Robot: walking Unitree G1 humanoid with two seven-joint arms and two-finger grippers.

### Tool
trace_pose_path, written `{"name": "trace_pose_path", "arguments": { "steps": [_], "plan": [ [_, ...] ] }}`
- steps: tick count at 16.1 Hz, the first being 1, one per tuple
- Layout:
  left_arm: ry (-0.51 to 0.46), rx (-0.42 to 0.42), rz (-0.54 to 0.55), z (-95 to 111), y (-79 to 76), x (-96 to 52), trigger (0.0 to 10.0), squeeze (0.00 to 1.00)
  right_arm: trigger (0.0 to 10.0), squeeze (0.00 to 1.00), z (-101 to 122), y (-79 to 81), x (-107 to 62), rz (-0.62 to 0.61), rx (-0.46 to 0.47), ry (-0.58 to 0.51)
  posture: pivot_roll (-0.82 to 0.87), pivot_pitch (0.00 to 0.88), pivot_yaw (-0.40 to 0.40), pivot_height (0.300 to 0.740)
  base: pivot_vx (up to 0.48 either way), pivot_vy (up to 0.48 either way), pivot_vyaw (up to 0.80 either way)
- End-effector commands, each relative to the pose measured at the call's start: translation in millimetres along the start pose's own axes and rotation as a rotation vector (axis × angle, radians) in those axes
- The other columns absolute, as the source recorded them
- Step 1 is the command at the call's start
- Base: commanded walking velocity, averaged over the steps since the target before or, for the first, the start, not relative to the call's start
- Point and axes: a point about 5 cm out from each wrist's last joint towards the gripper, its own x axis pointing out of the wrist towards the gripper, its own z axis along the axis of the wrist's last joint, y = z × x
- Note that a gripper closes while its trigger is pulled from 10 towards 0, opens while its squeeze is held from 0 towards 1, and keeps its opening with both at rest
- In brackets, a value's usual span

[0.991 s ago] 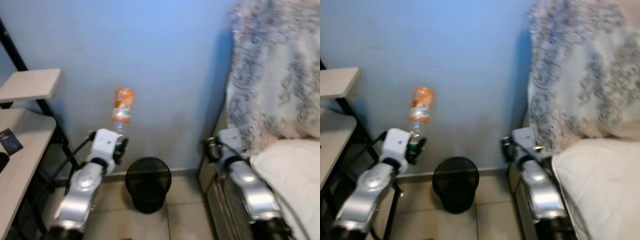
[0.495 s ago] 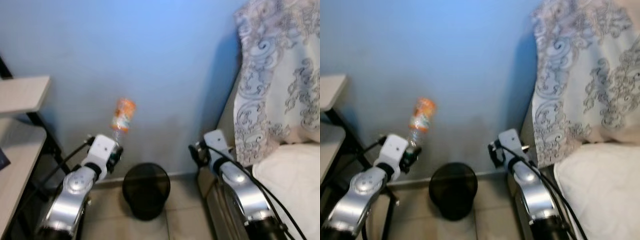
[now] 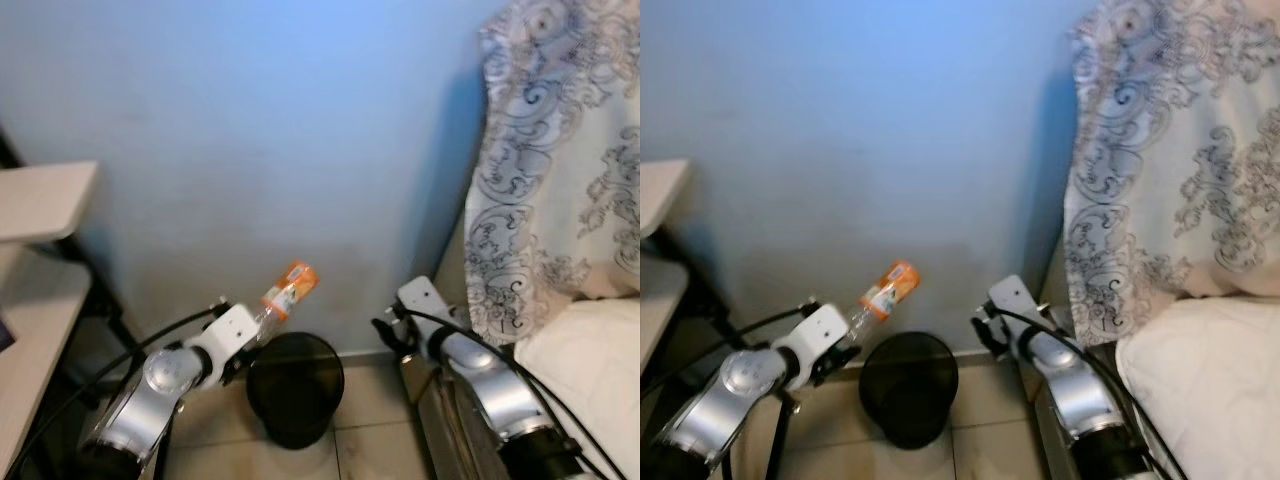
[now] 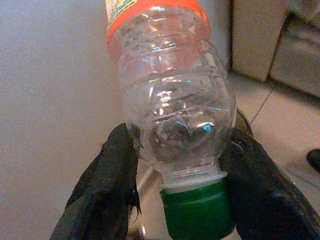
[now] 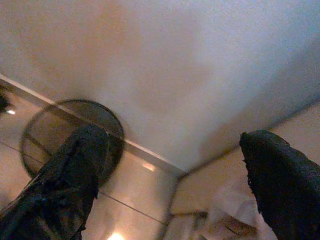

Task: Clean up the room

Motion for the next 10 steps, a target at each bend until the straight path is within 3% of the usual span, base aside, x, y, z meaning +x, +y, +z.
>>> {"name": "trace_pose_path", "arguments": {
  "steps": [1, 4, 10],
  "plan": [
    [-0.018, 0.036, -0.017, 5.9, -0.6, 1.5, 10.0, 0.00, 10.0, 0.00, 4.0, -2.7, 0.5, 0.001, 0.006, -0.021, -0.03, 0.000, 0.011, 0.740, 0.274, 0.000, 0.00],
    [-0.022, 0.045, -0.042, 5.1, -4.4, 3.4, 10.0, 0.00, 10.0, 0.00, 4.2, 3.5, -0.1, 0.038, -0.018, -0.028, -0.03, 0.000, 0.010, 0.740, 0.271, 0.000, 0.80],
    [-0.025, 0.079, -0.061, 5.5, -5.6, 4.9, 10.0, 0.00, 10.0, 0.00, 3.5, -1.5, 0.4, 0.012, -0.007, -0.025, -0.02, 0.000, 0.005, 0.740, 0.274, 0.000, 0.00]
  ]
}}
